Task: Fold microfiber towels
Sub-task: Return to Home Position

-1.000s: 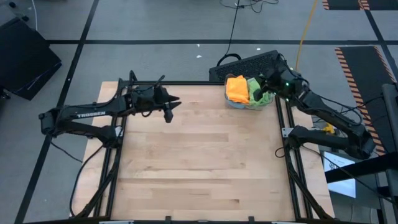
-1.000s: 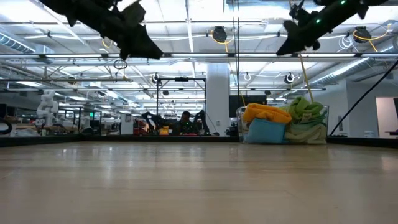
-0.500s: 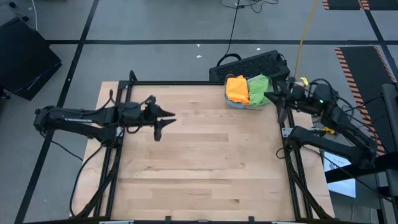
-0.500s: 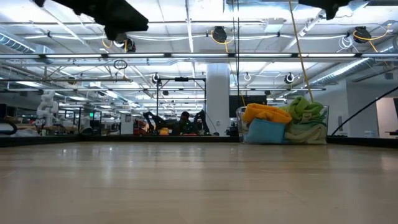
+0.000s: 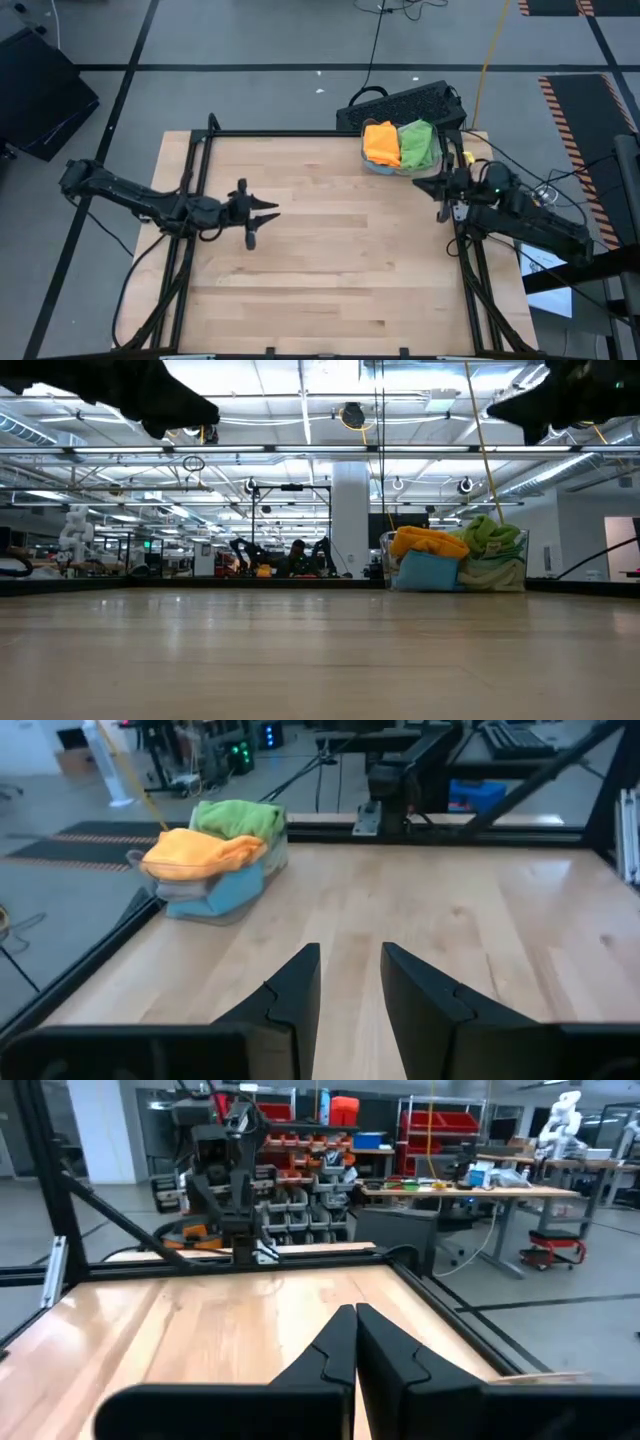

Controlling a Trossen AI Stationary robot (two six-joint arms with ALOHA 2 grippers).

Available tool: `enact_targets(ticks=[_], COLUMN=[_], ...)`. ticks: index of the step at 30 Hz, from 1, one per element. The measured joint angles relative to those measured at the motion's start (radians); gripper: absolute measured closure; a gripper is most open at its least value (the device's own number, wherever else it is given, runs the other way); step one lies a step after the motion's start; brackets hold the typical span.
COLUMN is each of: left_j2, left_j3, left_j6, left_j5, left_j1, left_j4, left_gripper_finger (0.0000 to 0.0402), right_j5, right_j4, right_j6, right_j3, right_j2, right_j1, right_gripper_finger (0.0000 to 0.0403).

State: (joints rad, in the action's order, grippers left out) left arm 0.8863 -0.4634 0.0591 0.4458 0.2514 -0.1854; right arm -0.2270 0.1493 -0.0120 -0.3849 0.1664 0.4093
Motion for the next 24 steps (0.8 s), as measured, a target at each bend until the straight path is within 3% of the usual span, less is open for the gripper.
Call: enact_targets(ticks=[6,10,16,24], left_j2=[0.000,0.000,0.000,0.001], left_j3=[0.100,0.164,0.187,0.187], left_j6=[-0.051,-0.045,-0.043,0.016], left_j5=[-0.110,-0.116,-0.065,0.070], left_j1=[-0.046,-0.066,-0.044,0.016], left_j4=[-0.170,-0.284,-0.302,-0.182], left_gripper_finger=[0.0293,0.0307,0.0390,0.0398], right_j5=[0.047,0.047,0.101,0.131], right_j4=[-0.094,-0.198,-0.248,-0.257], right_j6=[-0.012,-0.028,-0.059,-0.083], right_j3=[0.135,0.218,0.263,0.310], right_j2=[-0.015,-0.015,-0.016,-0.049], right_j1=[-0.032,-0.057,-0.081,-0.125], right_gripper_finger=[0.0403,0.0403,0.0403,0.0403])
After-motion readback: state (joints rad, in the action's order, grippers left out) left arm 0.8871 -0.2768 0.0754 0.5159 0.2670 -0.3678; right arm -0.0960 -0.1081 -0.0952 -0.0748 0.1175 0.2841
